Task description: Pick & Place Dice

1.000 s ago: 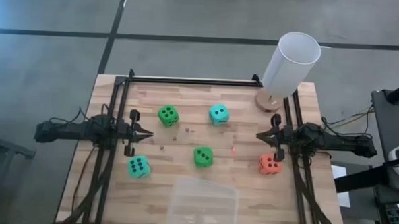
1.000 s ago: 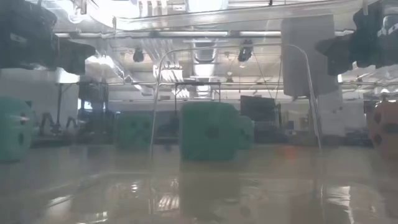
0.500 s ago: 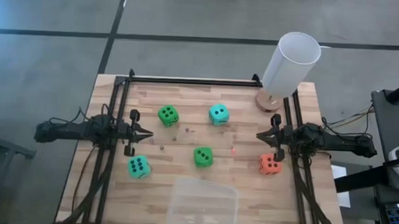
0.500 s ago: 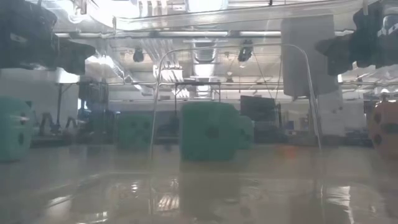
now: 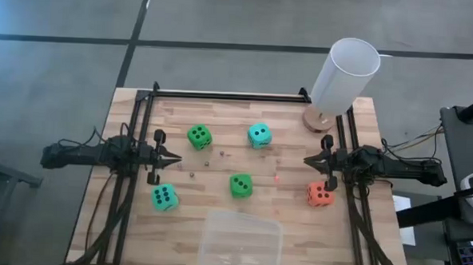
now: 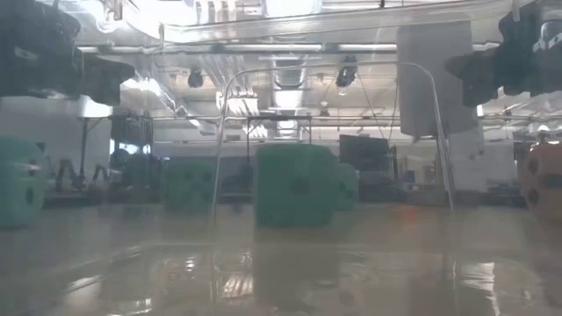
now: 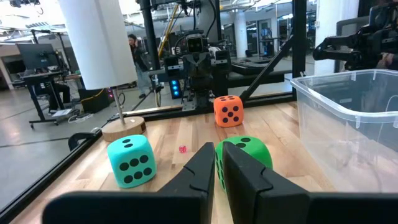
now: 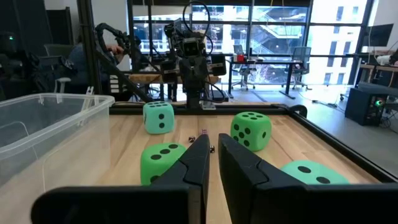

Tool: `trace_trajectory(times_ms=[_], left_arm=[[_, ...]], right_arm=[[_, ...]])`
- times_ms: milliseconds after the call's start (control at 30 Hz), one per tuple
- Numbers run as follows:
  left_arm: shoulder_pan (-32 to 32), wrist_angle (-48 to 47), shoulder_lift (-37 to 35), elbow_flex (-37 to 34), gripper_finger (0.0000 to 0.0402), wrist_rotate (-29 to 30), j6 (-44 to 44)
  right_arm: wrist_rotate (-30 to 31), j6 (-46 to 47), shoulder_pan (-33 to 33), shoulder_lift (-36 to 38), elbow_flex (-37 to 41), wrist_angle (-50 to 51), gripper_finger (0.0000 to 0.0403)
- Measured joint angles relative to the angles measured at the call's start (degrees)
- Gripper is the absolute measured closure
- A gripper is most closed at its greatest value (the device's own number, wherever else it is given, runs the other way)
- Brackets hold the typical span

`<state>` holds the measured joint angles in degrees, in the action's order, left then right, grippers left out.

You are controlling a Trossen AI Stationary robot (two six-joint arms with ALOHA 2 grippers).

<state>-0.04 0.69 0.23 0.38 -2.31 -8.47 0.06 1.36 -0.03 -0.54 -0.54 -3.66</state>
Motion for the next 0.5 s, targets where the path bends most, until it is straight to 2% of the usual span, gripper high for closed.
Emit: trace_trajectory(times_ms=[500], left_arm=[[0.0,0.0,0.0,0.0,0.0364,0.0,0.0]], right_arm=[[0.0,0.5,0.0,0.0,0.0,0.0,0.0369]])
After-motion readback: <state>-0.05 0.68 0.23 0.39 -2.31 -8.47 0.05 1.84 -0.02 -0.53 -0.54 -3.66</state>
